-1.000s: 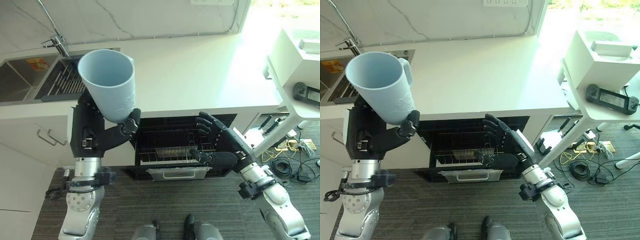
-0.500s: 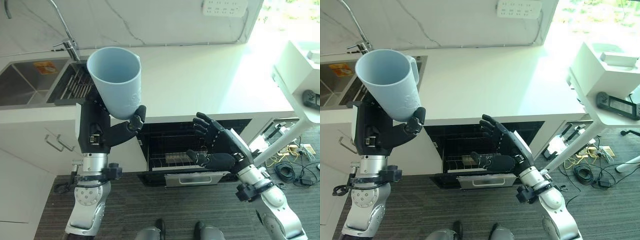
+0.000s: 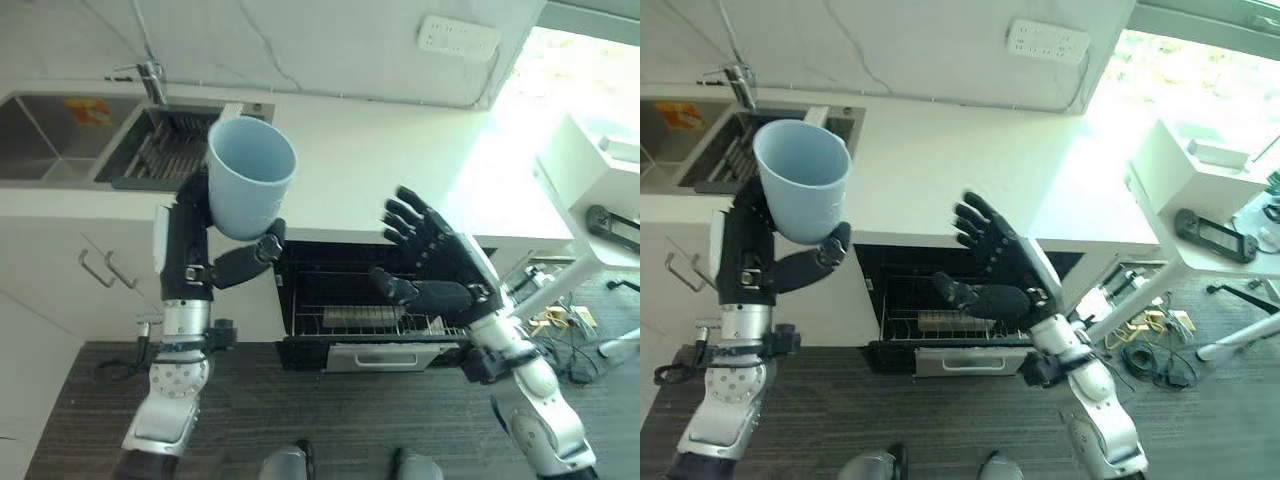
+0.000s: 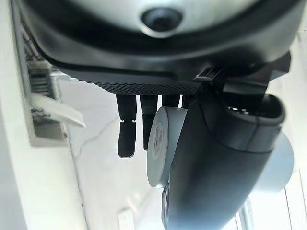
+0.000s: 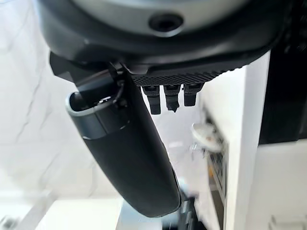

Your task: Place the dishes in the dishwasher.

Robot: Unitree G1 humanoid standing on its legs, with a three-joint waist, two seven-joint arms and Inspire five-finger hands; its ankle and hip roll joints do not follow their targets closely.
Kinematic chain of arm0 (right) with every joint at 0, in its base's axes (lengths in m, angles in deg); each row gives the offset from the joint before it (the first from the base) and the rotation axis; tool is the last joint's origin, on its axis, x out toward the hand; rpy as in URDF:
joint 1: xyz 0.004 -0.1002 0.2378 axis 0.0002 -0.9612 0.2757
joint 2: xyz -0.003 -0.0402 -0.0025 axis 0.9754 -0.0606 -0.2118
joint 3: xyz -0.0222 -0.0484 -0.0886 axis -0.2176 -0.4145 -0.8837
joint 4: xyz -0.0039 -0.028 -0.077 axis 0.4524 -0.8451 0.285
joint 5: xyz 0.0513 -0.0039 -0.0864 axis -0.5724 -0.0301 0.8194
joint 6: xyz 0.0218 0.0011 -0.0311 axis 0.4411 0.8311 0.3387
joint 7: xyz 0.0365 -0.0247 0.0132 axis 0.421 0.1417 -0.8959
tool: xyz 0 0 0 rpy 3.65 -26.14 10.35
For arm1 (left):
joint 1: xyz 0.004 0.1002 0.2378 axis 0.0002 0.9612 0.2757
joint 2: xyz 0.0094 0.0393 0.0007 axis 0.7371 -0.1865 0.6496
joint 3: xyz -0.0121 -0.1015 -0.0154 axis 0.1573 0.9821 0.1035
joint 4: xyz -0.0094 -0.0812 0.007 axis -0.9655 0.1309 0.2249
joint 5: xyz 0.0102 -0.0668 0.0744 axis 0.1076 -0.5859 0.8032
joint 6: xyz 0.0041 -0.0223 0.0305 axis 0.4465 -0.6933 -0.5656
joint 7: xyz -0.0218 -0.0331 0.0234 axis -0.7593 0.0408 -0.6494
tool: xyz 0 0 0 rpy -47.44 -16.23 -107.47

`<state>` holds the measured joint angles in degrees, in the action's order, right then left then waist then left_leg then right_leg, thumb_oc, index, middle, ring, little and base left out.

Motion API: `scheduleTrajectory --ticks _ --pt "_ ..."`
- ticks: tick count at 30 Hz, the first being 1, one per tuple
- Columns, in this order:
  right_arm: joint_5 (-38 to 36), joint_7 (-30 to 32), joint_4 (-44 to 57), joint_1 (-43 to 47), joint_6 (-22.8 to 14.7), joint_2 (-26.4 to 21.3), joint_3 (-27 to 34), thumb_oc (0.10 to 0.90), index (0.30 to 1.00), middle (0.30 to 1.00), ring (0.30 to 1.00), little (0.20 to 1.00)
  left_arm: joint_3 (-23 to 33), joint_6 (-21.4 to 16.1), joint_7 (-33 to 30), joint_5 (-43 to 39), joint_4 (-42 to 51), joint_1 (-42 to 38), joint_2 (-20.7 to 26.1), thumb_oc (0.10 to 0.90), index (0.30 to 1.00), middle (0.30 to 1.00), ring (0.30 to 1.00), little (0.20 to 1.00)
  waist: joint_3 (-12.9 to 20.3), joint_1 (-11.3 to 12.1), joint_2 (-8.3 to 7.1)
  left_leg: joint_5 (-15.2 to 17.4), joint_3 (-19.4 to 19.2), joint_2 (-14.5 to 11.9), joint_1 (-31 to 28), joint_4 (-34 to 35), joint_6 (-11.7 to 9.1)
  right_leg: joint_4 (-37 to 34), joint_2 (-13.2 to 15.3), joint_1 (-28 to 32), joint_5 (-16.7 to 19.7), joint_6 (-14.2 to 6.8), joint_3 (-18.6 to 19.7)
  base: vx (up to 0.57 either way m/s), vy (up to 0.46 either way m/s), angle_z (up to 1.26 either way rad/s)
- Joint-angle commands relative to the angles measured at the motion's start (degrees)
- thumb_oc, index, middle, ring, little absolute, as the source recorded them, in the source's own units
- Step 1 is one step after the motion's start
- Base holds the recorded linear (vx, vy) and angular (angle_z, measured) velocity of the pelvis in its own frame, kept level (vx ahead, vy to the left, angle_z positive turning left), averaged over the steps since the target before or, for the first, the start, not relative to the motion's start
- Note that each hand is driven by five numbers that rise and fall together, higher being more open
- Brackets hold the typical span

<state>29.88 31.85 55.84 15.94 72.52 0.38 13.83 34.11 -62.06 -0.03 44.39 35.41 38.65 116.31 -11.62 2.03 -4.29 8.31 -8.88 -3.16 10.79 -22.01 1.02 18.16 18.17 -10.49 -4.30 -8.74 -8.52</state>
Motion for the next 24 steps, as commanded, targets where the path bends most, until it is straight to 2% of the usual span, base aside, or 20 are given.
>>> scheduleTrajectory --ticks 1,2,3,7,11,13,14,15,24 --pt "-5.1 2.2 3.3 5.3 -3.5 -0.9 5.3 0.8 0.9 0.9 0.9 0.9 -0.4 -4.6 -3.9 4.1 8.9 -5.1 -0.4 0.4 0.3 0.3 0.3 0.3 3.5 0.1 1.65 3.6 2.2 -2.9 -5.2 4.8 -2.3 -1.0 -4.4 2.0 0.1 -0.7 -4.5 0.05 -0.192 -0.02" --pt "-5.3 2.4 3.3 5.3 -2.7 -0.9 5.6 0.8 0.9 0.9 0.9 0.9 -0.7 -4.0 -4.3 4.0 8.7 -4.9 -0.8 0.4 0.3 0.3 0.3 0.3 4.0 0.1 1.63 3.6 1.8 -3.4 -5.4 4.8 -2.7 -1.0 -4.6 2.4 -0.3 -0.4 -4.8 0.09 -0.292 0.11" --pt "-3.8 2.5 4.9 4.5 -0.7 -1.9 6.3 0.8 0.9 0.9 0.9 0.9 -2.3 -2.4 -6.5 9.0 8.9 -3.7 -1.1 0.4 0.3 0.3 0.3 0.3 4.9 -0.5 1.8 3.1 0.1 -5.9 -6.2 4.8 -3.7 -1.0 -5.2 3.7 -1.8 0.8 -6.3 0.07 -0.244 0.09" --pt "-3.0 2.3 4.2 5.4 0.0 -3.9 6.4 0.8 0.9 0.9 0.9 0.9 -4.0 -2.4 -10.1 9.8 7.0 -5.0 -0.5 0.4 0.3 0.3 0.3 0.3 5.3 -1.0 1.92 2.9 -0.2 -7.1 -6.4 4.8 -4.5 -1.0 -5.4 4.3 -2.3 1.2 -7.0 0.01 -0.099 0.01" --pt "-4.1 2.2 3.2 8.0 -0.6 -4.6 5.5 0.8 0.9 0.9 0.9 0.9 -6.9 -2.9 -13.5 13.4 3.2 -7.1 -0.9 0.4 0.3 0.3 0.3 0.3 5.7 -1.3 1.83 2.9 0.7 -7.3 -6.9 4.8 -5.0 -1.0 -5.6 5.0 -2.6 1.4 -7.3 0.01 -0.029 -0.08" --pt "-4.3 3.7 2.3 9.7 -1.3 -4.2 4.7 0.8 0.9 0.9 0.9 0.9 -8.4 -3.2 -14.3 14.2 0.8 -8.4 -1.4 0.4 0.3 0.3 0.3 0.3 5.9 -1.3 1.8 3.2 1.2 -7.1 -7.3 4.8 -5.2 -1.0 -5.5 5.4 -2.5 1.2 -7.3 0.04 0.018 0.08" --pt "-3.6 7.4 0.7 11.4 -2.2 -2.9 4.3 0.8 0.9 0.9 0.9 0.9 -9.8 -3.1 -14.3 15.3 -0.8 -9.5 -1.9 0.4 0.3 0.3 0.3 0.3 6.2 -1.1 1.87 3.6 1.8 -6.7 -7.7 4.8 -5.1 -1.0 -5.3 5.8 -2.4 1.0 -7.3 0.06 0.045 0.11" --pt "-3.1 8.3 0.0 11.9 -2.9 -2.5 4.2 0.8 0.9 0.9 0.9 0.9 -10.4 -3.0 -14.2 16.1 -1.1 -9.7 -1.9 0.4 0.3 0.3 0.3 0.3 6.2 -1.0 1.91 3.9 2.0 -6.6 -7.9 4.8 -5.0 -1.0 -5.1 5.9 -2.3 0.8 -7.4 0.06 0.05 0.12" --pt "-4.2 8.7 0.4 12.6 -4.2 -0.5 3.5 0.8 0.9 0.9 0.9 0.9 -14.2 -3.1 -14.1 18.6 -3.1 -10.6 -2.0 0.4 0.3 0.3 0.3 0.3 6.3 -0.7 1.42 5.2 2.6 -5.5 -8.9 4.8 -4.2 -1.0 -3.7 6.1 -1.5 -0.7 -7.3 0.05 0.027 0.08"
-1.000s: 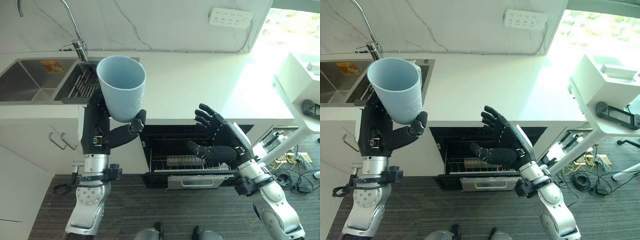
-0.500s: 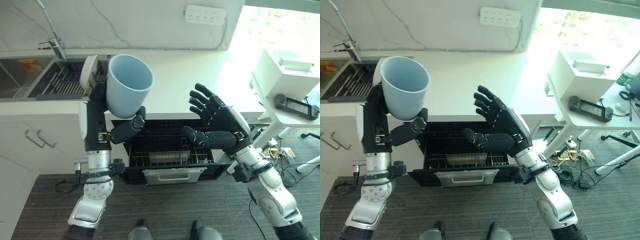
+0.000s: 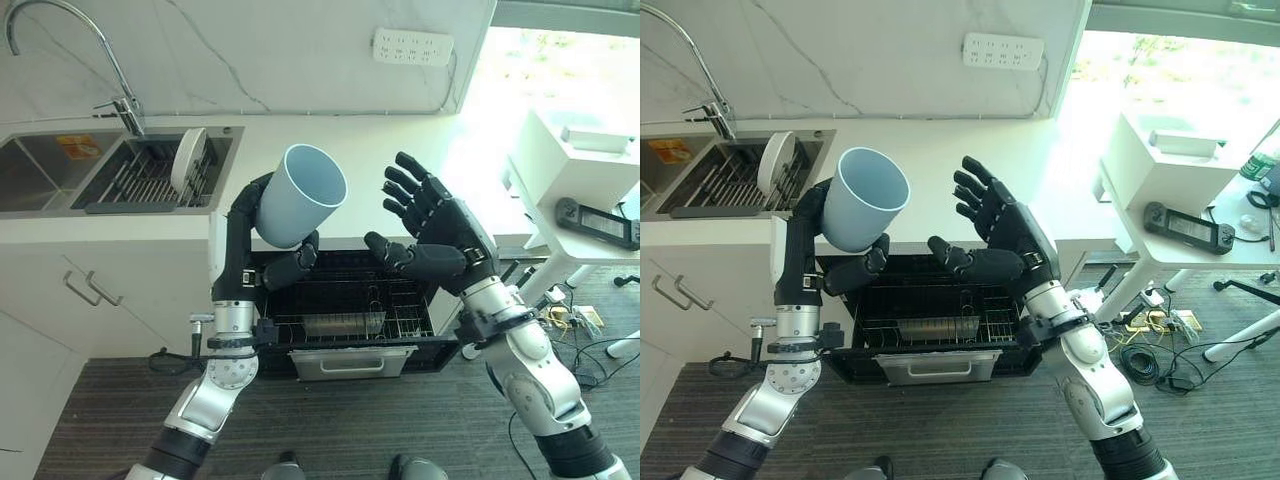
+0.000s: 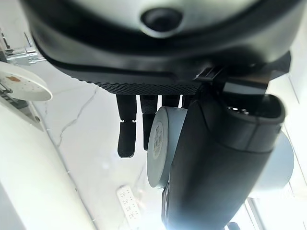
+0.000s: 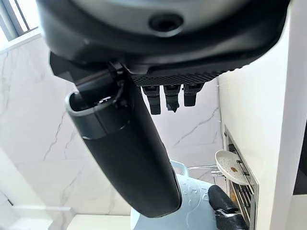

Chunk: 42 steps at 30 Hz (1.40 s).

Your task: Place the dishes in the dishwasher.

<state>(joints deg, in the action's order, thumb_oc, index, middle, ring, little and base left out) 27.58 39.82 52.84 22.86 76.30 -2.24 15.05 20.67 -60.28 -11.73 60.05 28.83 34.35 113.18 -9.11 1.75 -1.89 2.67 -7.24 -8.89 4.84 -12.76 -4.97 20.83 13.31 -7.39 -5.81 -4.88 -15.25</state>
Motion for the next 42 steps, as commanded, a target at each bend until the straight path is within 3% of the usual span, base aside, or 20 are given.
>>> scheduleTrajectory --ticks 1,7,24,42 --pt "-1.9 0.9 3.3 5.9 -7.9 2.3 2.1 0.8 0.9 0.9 0.9 0.9 -1.0 -4.8 -2.2 3.1 3.5 -6.4 1.1 0.4 0.3 0.3 0.3 0.3 3.8 -0.3 -1.01 10.9 1.0 0.3 -3.0 -4.4 1.8 -3.6 1.2 3.0 0.1 -4.6 -0.5 0.04 0.018 0.03" --pt "-2.0 2.9 3.0 6.5 -7.7 2.8 1.6 0.8 0.9 0.9 0.9 0.9 -2.0 -5.3 -1.6 3.2 4.0 -6.8 1.2 0.4 0.3 0.3 0.3 0.3 3.7 -0.1 -1.1 11.2 1.2 0.6 -3.3 -4.4 2.2 -3.6 1.4 3.1 0.1 -4.8 -0.3 0.04 0.019 0.02" --pt "-6.1 -1.2 3.4 6.8 -2.2 3.5 -1.9 0.8 0.9 0.9 0.9 0.9 -2.9 -4.5 -0.8 2.5 5.3 -6.9 0.9 0.4 0.3 0.3 0.3 0.3 3.9 0.1 -1.25 11.5 1.5 1.1 -3.5 -4.4 2.6 -3.6 1.6 3.2 0.2 -5.0 -0.2 0.01 0.003 0.0" --pt "-8.5 -2.5 4.1 8.6 -1.7 5.4 -4.9 0.8 0.9 0.9 0.9 0.9 -4.1 -4.3 0.3 1.9 5.1 -7.2 0.3 0.4 0.3 0.3 0.3 0.3 4.1 0.8 -1.09 11.4 1.9 1.4 -3.3 -4.4 2.5 -3.6 1.8 3.3 0.1 -4.9 -0.5 0.0 0.0 0.0"
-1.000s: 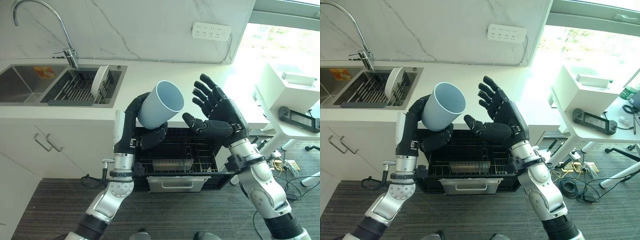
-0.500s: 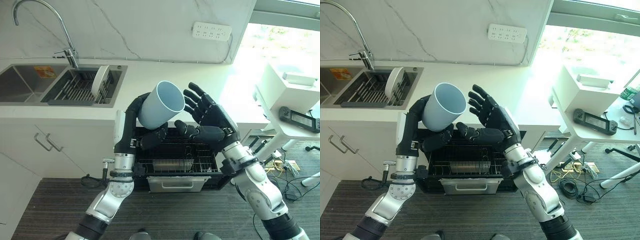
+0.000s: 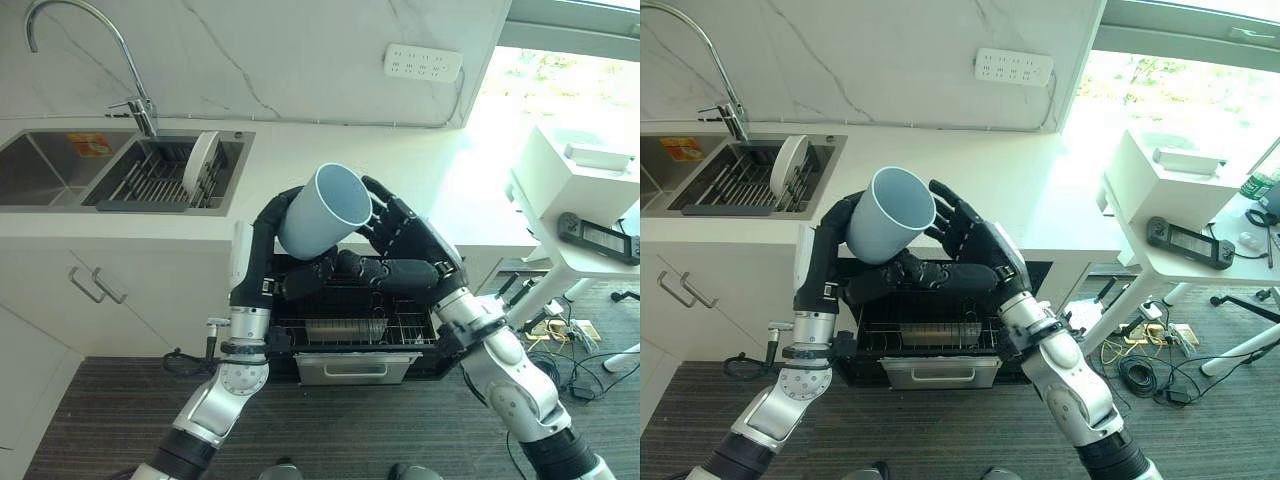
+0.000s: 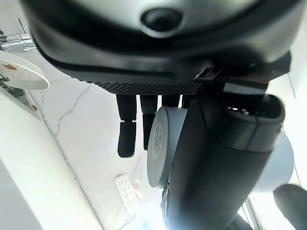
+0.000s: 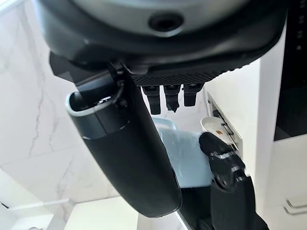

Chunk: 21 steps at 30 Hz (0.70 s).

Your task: Place the dishes in the dishwasher.

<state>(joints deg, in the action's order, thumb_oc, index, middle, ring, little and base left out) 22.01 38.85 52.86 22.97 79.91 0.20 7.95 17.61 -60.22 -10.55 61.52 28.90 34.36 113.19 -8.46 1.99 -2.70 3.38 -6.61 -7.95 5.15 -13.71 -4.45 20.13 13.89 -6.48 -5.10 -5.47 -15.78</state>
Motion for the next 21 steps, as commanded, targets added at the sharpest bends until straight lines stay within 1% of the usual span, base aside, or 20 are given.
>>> scheduleTrajectory --ticks 1,6,10,16,21 --pt "-3.1 -1.5 4.1 8.7 -5.4 3.1 2.1 0.8 0.9 0.9 0.9 0.9 -1.1 -4.3 -0.7 0.4 5.0 -7.2 0.2 0.4 0.3 0.3 0.3 0.3 3.4 0.6 -0.29 10.7 1.3 0.4 -3.6 -3.5 1.9 -2.9 1.2 2.5 -0.6 -4.3 -0.1 0.0 0.0 0.0" --pt "-3.6 -0.8 4.4 10.1 -5.4 3.5 1.6 0.8 0.9 0.9 0.9 0.9 -1.9 -4.1 -0.1 0.3 5.3 -7.6 0.2 0.4 0.3 0.3 0.3 0.3 3.5 1.0 -0.3 10.6 1.6 0.5 -3.4 -3.5 1.9 -2.9 1.4 2.5 -0.6 -4.4 -0.4 -0.01 -0.003 0.02" --pt "-3.9 -0.3 4.6 10.9 -6.1 3.7 1.2 0.8 0.9 0.9 0.9 0.9 -2.8 -4.0 0.5 0.5 5.5 -7.8 0.1 0.4 0.3 0.3 0.3 0.3 3.6 1.2 -0.23 10.6 1.7 0.5 -3.3 -3.5 1.9 -2.9 1.4 2.6 -0.7 -4.4 -0.7 -0.01 -0.004 0.02" --pt "-2.3 2.3 4.5 12.5 -7.4 4.7 1.1 0.8 0.9 0.9 0.9 0.9 -4.0 -4.0 1.6 -0.1 5.8 -8.1 0.0 0.4 0.3 0.3 0.3 0.3 3.6 1.6 -0.04 10.6 1.9 0.7 -3.3 -3.5 2.0 -2.9 1.7 2.8 -0.7 -4.4 -1.1 -0.01 0.001 0.03" --pt "-0.4 3.5 4.4 13.7 -7.3 4.8 0.8 0.8 0.9 0.9 0.9 0.9 -4.6 -4.1 2.0 -0.4 5.9 -8.4 0.0 0.4 0.3 0.3 0.3 0.3 3.7 1.7 0.06 10.6 2.0 0.8 -3.2 -3.5 2.0 -2.9 1.8 2.8 -0.7 -4.5 -1.2 -0.01 0.002 0.02"
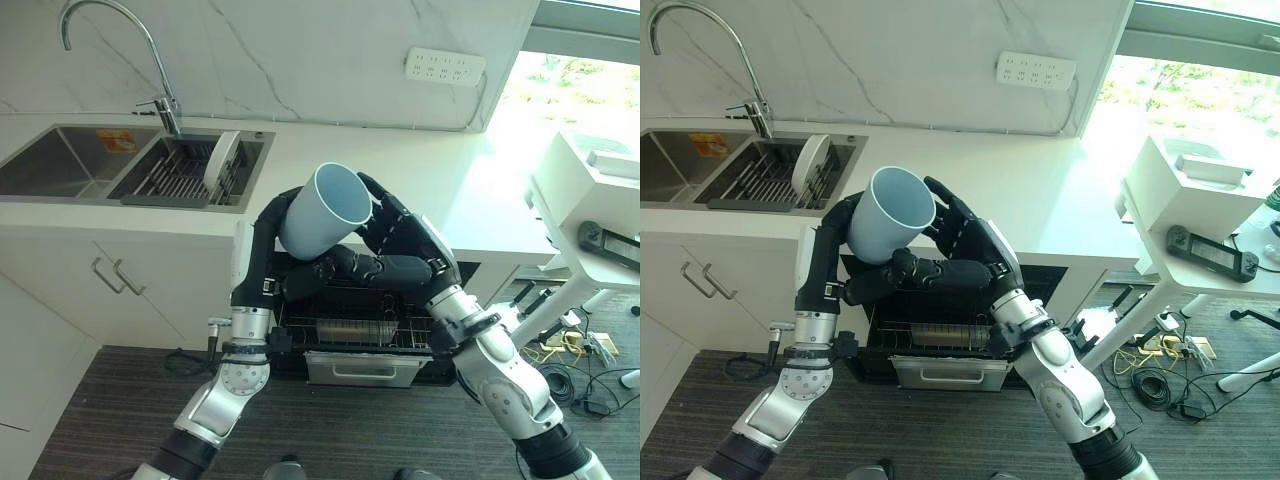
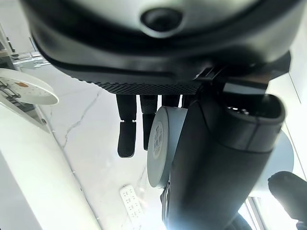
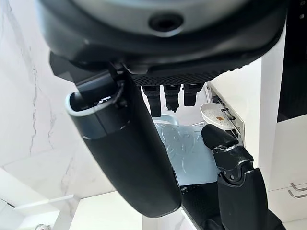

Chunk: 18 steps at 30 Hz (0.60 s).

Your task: Place the dishes in the dishwasher.

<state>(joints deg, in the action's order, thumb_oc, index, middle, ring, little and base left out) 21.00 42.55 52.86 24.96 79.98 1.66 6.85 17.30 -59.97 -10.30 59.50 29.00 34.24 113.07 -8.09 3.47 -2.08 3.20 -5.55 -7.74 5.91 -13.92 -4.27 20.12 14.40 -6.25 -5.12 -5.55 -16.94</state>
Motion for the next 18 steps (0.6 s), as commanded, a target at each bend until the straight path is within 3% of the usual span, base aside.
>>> scheduleTrajectory --ticks 1,10,18 --pt "0.9 0.1 4.3 12.0 -7.3 3.3 1.7 0.8 0.9 0.9 0.9 0.9 -4.4 -4.3 1.8 1.5 5.8 -8.4 0.1 0.4 0.3 0.3 0.3 0.3 3.3 0.3 -0.53 10.8 0.9 0.6 -3.9 -3.3 1.8 -2.9 1.3 2.6 -0.7 -4.4 -0.1 0.0 0.0 0.0" --pt "3.3 3.0 3.5 13.7 -7.4 3.7 0.6 0.8 0.9 0.9 0.9 0.9 -6.2 -4.0 2.5 1.5 6.1 -9.3 -0.3 0.4 0.3 0.3 0.3 0.3 3.4 0.5 -0.5 10.9 1.1 0.7 -4.0 -3.3 1.9 -2.9 1.4 2.8 -0.8 -4.4 -0.2 -0.01 0.002 0.04" --pt "9.7 7.8 3.7 14.7 -6.8 3.9 0.2 0.8 0.9 0.9 0.9 0.9 -6.9 -3.3 2.2 1.8 6.4 -10.0 -0.4 0.4 0.3 0.3 0.3 0.3 3.3 0.4 -0.35 11.0 1.1 0.8 -3.9 -3.3 2.0 -2.9 1.4 2.8 -0.9 -4.3 0.0 0.0 0.0 0.0"
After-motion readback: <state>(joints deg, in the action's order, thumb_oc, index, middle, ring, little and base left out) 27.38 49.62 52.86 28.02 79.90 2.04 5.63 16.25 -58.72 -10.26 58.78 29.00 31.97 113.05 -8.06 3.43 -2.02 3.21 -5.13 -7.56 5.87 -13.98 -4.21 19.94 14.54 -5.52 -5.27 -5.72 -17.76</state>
